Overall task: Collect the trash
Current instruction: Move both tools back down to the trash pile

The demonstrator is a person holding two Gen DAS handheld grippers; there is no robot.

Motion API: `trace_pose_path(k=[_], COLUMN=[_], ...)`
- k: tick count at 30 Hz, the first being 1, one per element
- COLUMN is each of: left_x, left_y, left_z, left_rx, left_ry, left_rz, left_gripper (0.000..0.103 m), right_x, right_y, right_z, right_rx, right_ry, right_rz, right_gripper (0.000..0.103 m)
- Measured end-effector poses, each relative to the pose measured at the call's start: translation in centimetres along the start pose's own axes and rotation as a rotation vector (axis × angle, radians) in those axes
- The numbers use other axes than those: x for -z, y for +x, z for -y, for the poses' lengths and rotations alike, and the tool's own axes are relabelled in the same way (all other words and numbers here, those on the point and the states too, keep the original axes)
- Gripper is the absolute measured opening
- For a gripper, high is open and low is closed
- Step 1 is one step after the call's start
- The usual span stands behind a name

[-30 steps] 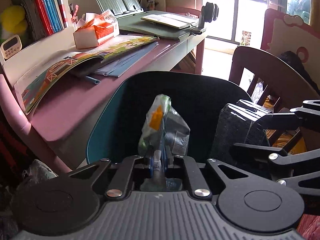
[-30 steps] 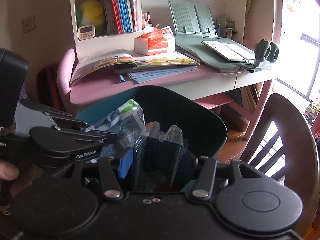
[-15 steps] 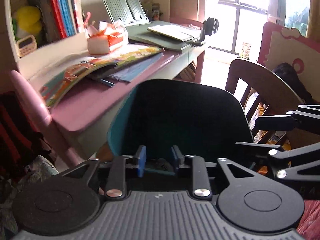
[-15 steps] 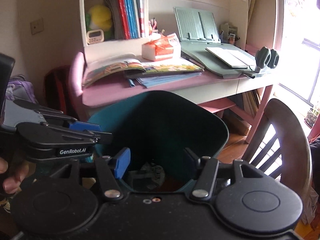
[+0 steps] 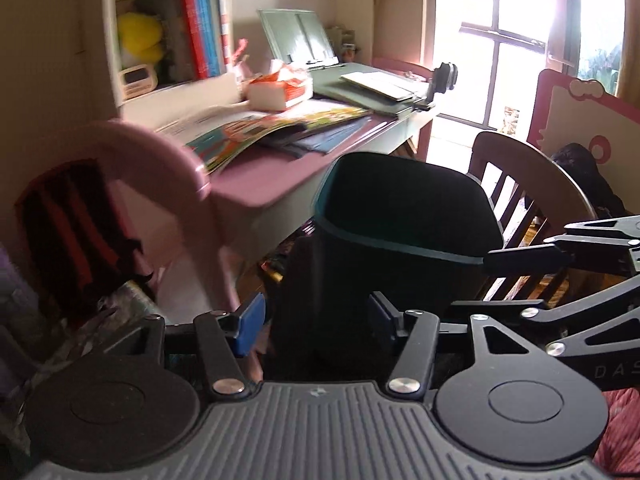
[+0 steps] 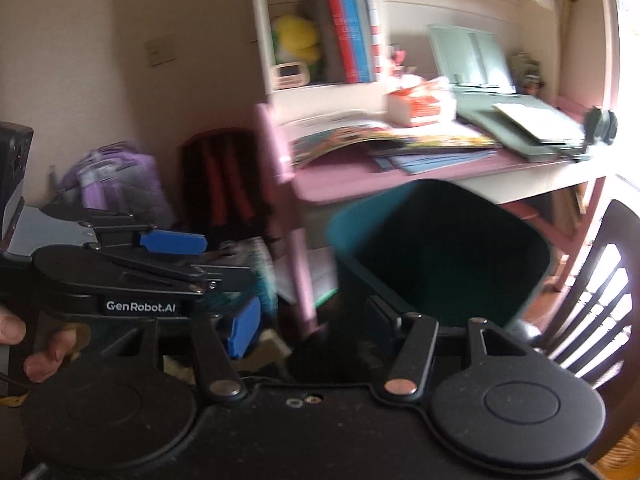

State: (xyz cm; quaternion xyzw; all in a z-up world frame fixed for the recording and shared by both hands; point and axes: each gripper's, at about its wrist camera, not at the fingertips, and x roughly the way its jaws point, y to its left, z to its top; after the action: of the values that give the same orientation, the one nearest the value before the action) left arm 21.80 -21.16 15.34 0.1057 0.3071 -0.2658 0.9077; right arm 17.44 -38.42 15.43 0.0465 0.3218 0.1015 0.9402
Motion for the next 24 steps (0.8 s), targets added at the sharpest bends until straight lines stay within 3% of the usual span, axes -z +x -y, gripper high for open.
trace_pose_path(k=[13, 15, 24], left_x=[10.3, 12.3, 20.9], left_y=[-4.9, -4.9, -2.4], left_z=[-10.0, -11.7, -19.2], left_rx=[-0.126, -0.153, -0.189], left_ry=[-0.115, -0.139, -0.299], left_rz=[-0.038, -0.051, -0.131], left_gripper=[0.077, 0.082, 0.083], right_x=[3.8, 4.7, 10.1], right_y=[5.5, 7.0, 14.9], right_z=[-11.3, -12.5, -17.0], right_rx=[-0.181, -0.199, -0.232], right_ry=[-0.060, -0.057, -0.040], right_rz=[-0.109, -0.140, -0.265], right_gripper=[0.058, 0.058, 0.058])
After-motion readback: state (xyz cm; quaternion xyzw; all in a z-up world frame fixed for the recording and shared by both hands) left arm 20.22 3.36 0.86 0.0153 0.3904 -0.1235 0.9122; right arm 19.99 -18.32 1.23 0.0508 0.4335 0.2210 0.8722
